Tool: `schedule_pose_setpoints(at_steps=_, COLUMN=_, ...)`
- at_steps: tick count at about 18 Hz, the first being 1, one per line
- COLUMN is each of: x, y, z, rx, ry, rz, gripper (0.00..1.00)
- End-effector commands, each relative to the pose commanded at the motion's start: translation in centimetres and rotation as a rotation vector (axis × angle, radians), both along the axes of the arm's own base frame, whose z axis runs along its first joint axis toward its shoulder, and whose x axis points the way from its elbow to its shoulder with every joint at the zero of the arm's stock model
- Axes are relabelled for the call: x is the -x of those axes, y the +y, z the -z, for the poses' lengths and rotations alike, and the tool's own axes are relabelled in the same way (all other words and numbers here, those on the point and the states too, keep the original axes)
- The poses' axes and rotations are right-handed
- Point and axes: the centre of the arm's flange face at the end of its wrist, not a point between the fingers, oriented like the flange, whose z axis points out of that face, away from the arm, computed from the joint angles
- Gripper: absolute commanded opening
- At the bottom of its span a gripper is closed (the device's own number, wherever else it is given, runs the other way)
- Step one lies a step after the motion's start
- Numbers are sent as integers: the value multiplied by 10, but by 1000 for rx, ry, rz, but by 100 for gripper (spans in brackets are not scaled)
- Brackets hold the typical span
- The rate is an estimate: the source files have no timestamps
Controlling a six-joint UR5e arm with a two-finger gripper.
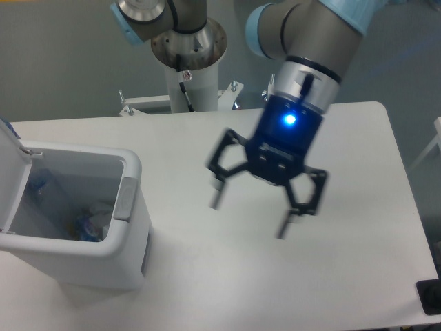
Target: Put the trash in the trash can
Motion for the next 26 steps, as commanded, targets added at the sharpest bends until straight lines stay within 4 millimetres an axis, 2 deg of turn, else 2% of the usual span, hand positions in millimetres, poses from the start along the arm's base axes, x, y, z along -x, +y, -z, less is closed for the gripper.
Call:
schedule_pose_setpoints(at_steps=4, x=0, y=-9, z=22, rx=121, ry=-54, rz=-40, gripper=100)
schedule_pose_setpoints(at_steps=8, x=-6, y=-31, z=51, rx=358, ry=35, rz=-113, gripper=100)
schedule_pose_setpoints(at_steps=12, x=-19, y=-34, z=82, rx=435, ry=24, rz=-55, gripper=100)
schedule_pose_setpoints(at_steps=15, x=-38, y=-48, z=91, rx=518, ry=36, rz=80, gripper=100)
schedule_pose_setpoints(at_steps=17, x=-40, y=-56, z=96, rx=599, ry=44, rz=143, gripper=100)
schedule_pose_setpoints(at_steps=21, x=-40, y=-62, z=89, rx=687, ry=43, rz=171, gripper=100)
schedule_pose_setpoints(at_steps=26, x=-42, y=-64, z=81, rx=691, ry=46, rz=169, gripper=100)
